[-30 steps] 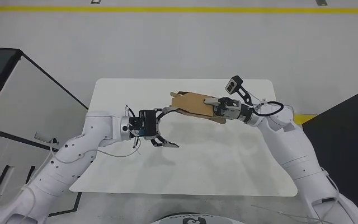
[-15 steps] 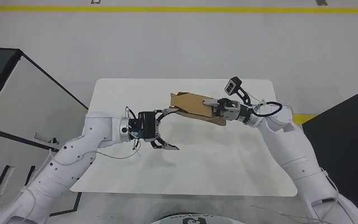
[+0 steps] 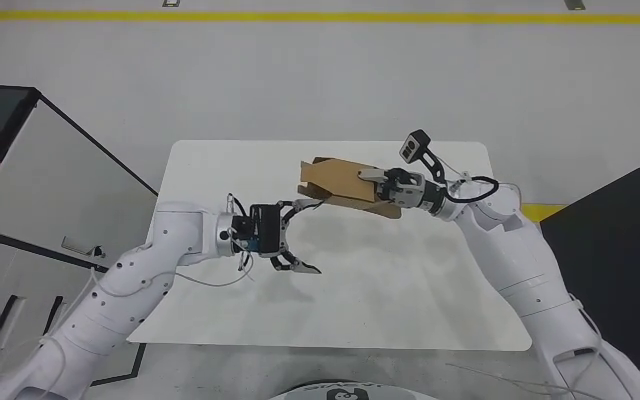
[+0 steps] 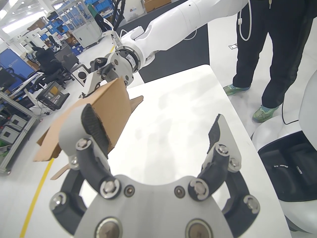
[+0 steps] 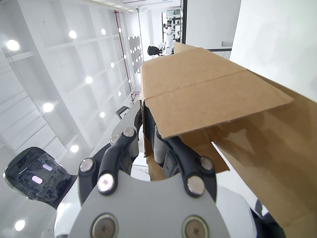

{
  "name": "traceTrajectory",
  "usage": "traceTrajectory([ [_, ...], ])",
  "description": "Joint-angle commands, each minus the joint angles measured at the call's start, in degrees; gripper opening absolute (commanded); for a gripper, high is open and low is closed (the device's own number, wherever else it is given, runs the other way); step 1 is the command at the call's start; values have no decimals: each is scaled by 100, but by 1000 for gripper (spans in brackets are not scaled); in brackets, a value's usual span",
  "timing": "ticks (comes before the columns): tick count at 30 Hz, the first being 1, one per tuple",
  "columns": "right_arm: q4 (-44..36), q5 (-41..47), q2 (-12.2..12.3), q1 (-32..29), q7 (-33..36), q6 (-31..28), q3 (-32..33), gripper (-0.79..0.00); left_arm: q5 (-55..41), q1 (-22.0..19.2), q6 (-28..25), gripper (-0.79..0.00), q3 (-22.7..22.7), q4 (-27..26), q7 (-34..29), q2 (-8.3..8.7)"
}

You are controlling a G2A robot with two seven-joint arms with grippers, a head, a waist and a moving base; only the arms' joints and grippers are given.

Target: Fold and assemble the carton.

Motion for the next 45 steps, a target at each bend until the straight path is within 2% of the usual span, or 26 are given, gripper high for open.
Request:
traceTrajectory([
  [1, -4, -15, -6, 3, -30, -6, -7, -785, 6, 5, -15, 0, -6, -3, 2, -3],
  [25, -275, -165, -59, -70, -324, 6, -27, -785, 127, 48, -154, 0, 62, -126, -79, -61],
  [45, -309, -179, -65, -183, -183, -43, 63, -785, 140, 155, -176, 0, -54, -132, -112, -70],
])
